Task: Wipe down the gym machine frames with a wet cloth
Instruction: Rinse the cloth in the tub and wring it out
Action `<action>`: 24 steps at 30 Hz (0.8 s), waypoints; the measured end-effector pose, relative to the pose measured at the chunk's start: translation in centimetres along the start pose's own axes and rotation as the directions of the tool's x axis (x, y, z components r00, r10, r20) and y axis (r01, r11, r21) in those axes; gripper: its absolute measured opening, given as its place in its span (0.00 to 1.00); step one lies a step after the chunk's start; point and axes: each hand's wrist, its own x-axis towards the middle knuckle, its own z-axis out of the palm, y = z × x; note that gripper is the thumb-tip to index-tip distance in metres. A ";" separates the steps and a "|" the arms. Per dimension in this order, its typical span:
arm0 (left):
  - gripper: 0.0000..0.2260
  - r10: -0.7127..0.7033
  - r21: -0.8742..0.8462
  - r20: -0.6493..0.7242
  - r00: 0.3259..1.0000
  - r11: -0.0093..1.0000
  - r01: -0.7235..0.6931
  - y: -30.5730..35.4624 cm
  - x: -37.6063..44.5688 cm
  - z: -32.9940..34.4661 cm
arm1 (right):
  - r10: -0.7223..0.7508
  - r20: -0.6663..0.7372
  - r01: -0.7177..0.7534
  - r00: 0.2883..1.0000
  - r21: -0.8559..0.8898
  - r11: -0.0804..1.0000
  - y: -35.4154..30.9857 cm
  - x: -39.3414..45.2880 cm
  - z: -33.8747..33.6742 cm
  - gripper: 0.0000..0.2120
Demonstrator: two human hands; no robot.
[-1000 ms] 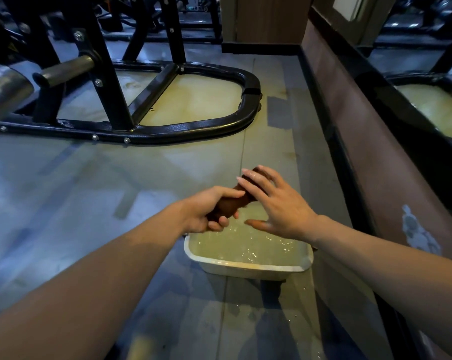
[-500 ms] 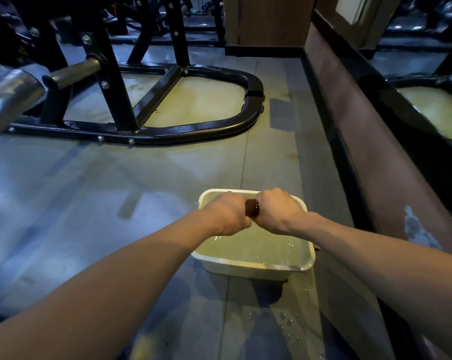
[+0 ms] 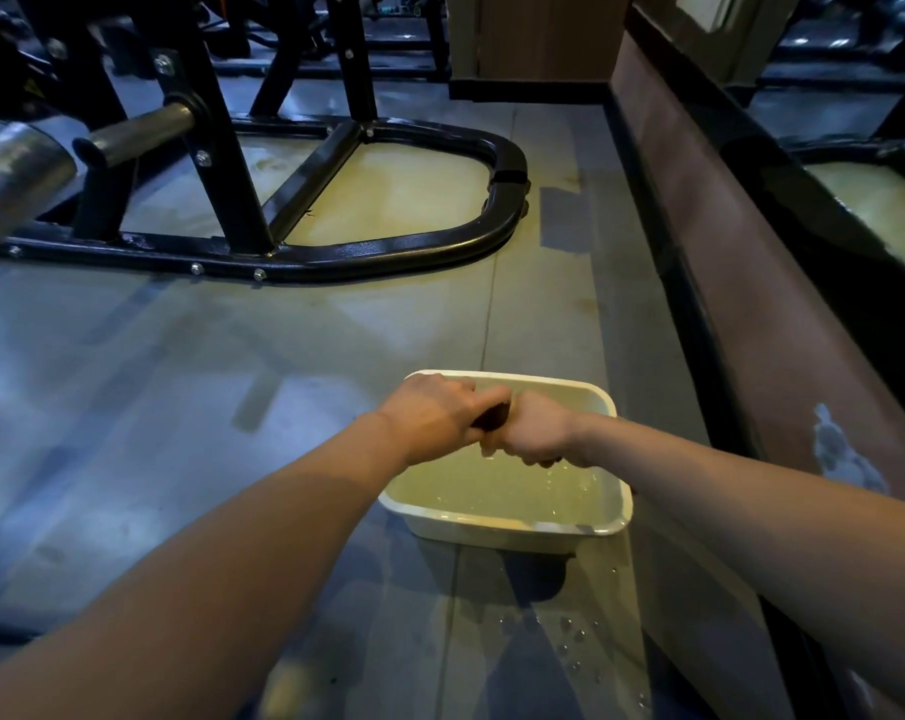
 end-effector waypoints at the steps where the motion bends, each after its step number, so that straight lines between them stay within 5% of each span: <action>1: 0.19 0.011 0.007 -0.009 1.000 1.000 -0.011 -0.1 0.0 0.1 | -0.022 -0.030 0.021 0.999 -0.021 1.000 0.1 0.1 -0.1 0.11; 5: 0.22 -0.080 -0.022 -0.030 0.996 0.997 0.079 0.3 0.0 0.3 | -0.163 -0.131 0.134 0.978 -0.208 0.969 -0.1 0.4 -0.3 0.10; 8: 0.21 -0.386 -0.317 0.042 0.921 0.869 0.379 0.9 0.3 0.4 | -0.295 -0.262 0.200 0.919 -0.335 0.921 0.1 0.4 -0.5 0.28; 11: 0.13 -0.559 -0.743 0.294 0.775 0.376 0.554 1.0 1.2 0.0 | -0.541 -0.357 0.271 0.761 -0.583 0.766 0.9 -0.1 -0.7 0.42; 13: 0.14 -0.429 -0.828 0.521 0.738 -0.044 0.559 0.9 1.1 -1.0 | -0.740 -0.280 0.268 0.611 -0.808 0.526 1.5 -0.4 -1.0 0.43; 15: 0.13 -0.163 -0.754 0.651 0.741 -0.244 0.610 0.7 0.5 -2.5 | -0.841 -0.155 0.240 0.519 -0.917 0.318 1.9 -0.3 -1.3 0.38; 18: 0.11 0.032 -0.675 0.728 0.684 -0.140 0.725 1.0 -0.3 -4.0 | -0.901 -0.043 0.376 0.432 -0.899 0.224 2.1 -0.2 -1.6 0.20; 21: 0.10 -0.093 -0.662 0.743 0.662 0.035 0.748 1.7 0.3 -4.0 | -0.816 0.010 0.437 0.578 -0.849 0.298 1.7 -0.8 -2.1 0.12; 24: 0.08 -0.305 -0.578 0.618 0.725 0.449 0.682 2.2 1.7 -3.2 | -0.688 -0.078 0.337 0.722 -0.828 0.448 1.0 -1.2 -1.7 0.08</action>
